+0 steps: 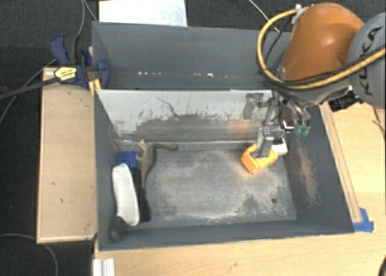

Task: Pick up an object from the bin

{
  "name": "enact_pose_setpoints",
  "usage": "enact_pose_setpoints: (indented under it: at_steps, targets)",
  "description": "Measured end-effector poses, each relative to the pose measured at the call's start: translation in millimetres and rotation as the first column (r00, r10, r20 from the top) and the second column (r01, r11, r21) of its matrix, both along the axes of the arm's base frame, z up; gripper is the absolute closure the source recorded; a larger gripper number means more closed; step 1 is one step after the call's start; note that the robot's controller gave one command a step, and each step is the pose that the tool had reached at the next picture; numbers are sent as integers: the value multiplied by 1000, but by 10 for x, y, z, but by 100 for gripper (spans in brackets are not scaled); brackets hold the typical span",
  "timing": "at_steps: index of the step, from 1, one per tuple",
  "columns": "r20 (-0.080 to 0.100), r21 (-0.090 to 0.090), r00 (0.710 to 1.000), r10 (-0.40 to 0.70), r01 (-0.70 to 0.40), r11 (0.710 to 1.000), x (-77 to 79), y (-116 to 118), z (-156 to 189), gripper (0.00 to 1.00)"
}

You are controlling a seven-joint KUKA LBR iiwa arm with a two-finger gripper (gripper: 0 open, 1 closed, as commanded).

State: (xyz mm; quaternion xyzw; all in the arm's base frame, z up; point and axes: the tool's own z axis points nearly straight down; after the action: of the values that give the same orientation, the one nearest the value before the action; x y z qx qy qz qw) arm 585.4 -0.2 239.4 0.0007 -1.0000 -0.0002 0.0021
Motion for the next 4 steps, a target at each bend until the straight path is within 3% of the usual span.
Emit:
enact_pose_setpoints:
  at_steps: [1,2,3,4]
  targets:
    - [9,0,1000,0,0,1000,14,0,50,0]
    - [7,0,997,78,-78,997,-282,-305,-842,0]
    - [8,1,1000,9,-9,1000,-216,-485,-1012,0]
    - [15,-2,995,101,-101,995,9,-609,-1608,0]
